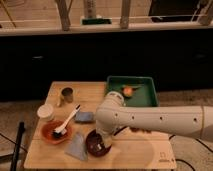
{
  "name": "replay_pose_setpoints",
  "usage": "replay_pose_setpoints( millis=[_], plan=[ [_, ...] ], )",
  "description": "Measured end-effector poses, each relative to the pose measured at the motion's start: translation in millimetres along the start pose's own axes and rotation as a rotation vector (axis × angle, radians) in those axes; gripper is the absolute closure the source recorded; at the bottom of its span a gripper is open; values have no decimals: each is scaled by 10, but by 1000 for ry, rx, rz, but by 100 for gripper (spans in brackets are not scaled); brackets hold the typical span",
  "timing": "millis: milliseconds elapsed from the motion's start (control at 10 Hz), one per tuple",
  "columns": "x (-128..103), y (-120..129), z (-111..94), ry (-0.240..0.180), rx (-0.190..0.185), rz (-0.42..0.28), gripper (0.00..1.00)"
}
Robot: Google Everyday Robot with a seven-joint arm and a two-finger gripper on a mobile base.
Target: Place fork in purple bowl
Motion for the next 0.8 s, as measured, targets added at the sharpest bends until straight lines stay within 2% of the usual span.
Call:
replay_pose_setpoints(
  millis=[800],
  plan=[
    [14,40,-2,-15,22,7,20]
  ],
)
